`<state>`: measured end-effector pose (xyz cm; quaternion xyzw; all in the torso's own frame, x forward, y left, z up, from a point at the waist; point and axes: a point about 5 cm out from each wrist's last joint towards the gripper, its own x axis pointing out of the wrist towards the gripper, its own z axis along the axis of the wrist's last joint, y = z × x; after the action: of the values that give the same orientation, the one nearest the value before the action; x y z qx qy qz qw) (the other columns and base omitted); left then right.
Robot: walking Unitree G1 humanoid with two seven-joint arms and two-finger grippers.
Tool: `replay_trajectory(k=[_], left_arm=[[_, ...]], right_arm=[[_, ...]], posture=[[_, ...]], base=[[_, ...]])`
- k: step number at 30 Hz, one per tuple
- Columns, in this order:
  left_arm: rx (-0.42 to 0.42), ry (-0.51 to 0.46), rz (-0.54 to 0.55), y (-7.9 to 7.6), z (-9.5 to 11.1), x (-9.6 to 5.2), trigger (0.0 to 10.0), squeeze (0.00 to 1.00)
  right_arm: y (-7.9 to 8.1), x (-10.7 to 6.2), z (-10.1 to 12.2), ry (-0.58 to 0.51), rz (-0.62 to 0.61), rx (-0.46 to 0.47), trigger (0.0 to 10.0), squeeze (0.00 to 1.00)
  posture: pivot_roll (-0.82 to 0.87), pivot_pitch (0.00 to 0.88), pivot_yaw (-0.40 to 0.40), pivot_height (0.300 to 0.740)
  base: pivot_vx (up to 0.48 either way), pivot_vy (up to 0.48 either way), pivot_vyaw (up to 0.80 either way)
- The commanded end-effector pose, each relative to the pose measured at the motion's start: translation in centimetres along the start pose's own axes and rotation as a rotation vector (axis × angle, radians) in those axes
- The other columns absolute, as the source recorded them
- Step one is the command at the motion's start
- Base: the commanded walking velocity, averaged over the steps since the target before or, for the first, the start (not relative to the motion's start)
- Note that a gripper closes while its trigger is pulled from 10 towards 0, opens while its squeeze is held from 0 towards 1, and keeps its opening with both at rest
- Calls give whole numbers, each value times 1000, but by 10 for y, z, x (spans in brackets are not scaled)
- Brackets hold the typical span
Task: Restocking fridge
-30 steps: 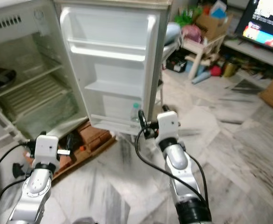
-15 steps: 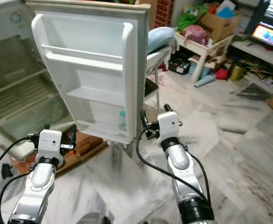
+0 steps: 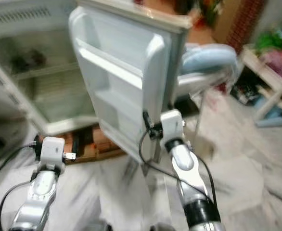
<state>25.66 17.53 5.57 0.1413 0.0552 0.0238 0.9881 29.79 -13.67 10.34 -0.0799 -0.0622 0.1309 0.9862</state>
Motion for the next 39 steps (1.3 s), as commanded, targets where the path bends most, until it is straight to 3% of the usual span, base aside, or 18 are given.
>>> replay_trajectory(k=[1, 10, 21, 31, 39], left_arm=[[-5, 13, -6, -4, -3, -3, 10000, 0], [-11, 33, -17, -8, -6, -4, 10000, 0], [-57, 52, -5, -7, -9, -6, 10000, 0], [-94, 27, -1, -5, -5, -7, 10000, 0], [-103, 10, -17, -6, -1, -6, 10000, 0]], right_arm=[[-4, -3, -3, 9, -7, -11, 10000, 0], [-3, 1, -1, -1, -2, -21, 10000, 0], [-3, -1, -3, 8, -21, -5, 10000, 0], [-3, -1, -2, 4, -15, 1, 10000, 0], [-2, 0, 0, -6, -10, -4, 10000, 0]], posture=[[111, 60, 14, 740], [114, 60, 14, 740], [114, 67, 15, 740], [111, 71, 18, 740], [108, 71, 19, 740]], base=[[0, -416, 800], [0, -431, 741], [137, -374, 0], [0, 0, 0], [144, 0, 785]])
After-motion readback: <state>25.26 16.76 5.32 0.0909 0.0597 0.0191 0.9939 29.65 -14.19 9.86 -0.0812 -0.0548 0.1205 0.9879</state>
